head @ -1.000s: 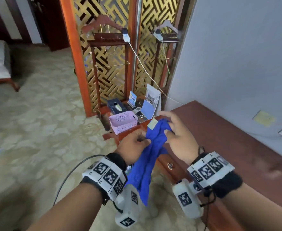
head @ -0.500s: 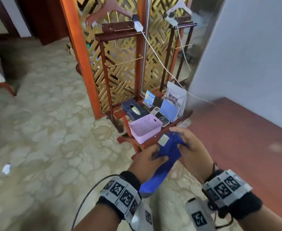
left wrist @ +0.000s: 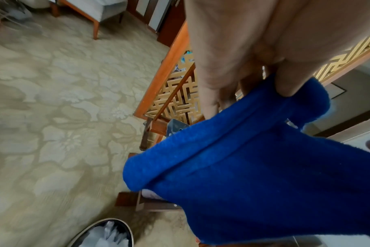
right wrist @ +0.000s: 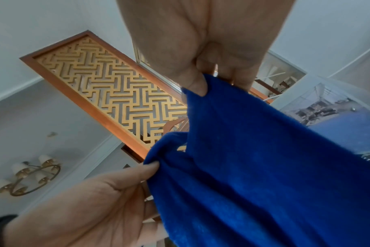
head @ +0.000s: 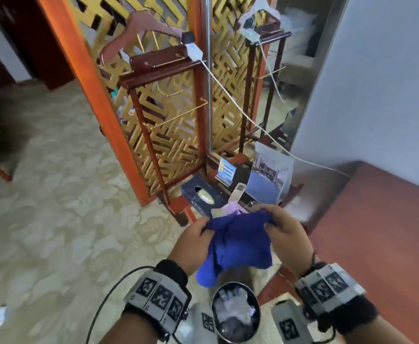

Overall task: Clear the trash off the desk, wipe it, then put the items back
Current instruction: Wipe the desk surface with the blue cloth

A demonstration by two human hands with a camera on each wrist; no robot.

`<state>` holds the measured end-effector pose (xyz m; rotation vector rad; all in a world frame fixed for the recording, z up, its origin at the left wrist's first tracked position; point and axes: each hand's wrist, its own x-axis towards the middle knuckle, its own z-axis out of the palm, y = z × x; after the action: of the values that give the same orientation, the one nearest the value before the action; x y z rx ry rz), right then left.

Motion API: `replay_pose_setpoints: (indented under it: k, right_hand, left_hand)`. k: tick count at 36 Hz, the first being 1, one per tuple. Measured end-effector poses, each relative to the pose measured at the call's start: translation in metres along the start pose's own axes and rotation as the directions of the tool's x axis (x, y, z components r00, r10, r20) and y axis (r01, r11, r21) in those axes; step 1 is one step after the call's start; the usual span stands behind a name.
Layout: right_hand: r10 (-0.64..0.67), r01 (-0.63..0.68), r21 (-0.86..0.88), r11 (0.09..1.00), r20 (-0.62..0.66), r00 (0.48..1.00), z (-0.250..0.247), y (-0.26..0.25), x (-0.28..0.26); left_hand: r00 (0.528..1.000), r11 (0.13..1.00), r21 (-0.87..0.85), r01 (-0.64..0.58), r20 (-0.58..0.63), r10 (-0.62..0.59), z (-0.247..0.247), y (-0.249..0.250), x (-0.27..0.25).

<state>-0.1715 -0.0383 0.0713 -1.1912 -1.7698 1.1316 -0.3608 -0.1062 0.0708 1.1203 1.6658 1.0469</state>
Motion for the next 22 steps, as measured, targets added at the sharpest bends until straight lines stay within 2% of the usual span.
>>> replay_pose_setpoints:
  k: [3, 8, 14, 18, 22]
  right_hand:
    - [0.042, -0.043, -0.012, 0.999, -0.038, 0.998, 0.001, 0.001, 0.031]
    - [0.074, -0.082, -0.078, 0.994, -0.101, 0.992, 0.013, 0.004, 0.075]
    - [0.211, -0.229, -0.097, 0.968, -0.166, 0.963, 0.053, 0.026, 0.121]
    - [0.278, -0.328, -0.113, 0.938, -0.321, 0.905, 0.083, 0.048, 0.143]
    - [0.396, -0.460, -0.087, 0.884, -0.385, 0.834, 0.103, 0.071, 0.161]
  left_hand:
    - [0.999, 1.000, -0.024, -0.005, 0.035, 0.006, -0.003, 0.006, 0.040]
    - [0.987, 0.994, -0.040, 0.101, 0.127, -0.095, -0.010, 0.005, 0.097]
    - [0.937, 0.978, -0.061, 0.201, 0.302, -0.174, -0.018, -0.024, 0.173]
    - [0.894, 0.956, -0.057, 0.288, 0.374, -0.247, -0.019, -0.065, 0.214]
    - [0.834, 0.917, -0.063, 0.393, 0.445, -0.327, -0.016, -0.088, 0.248]
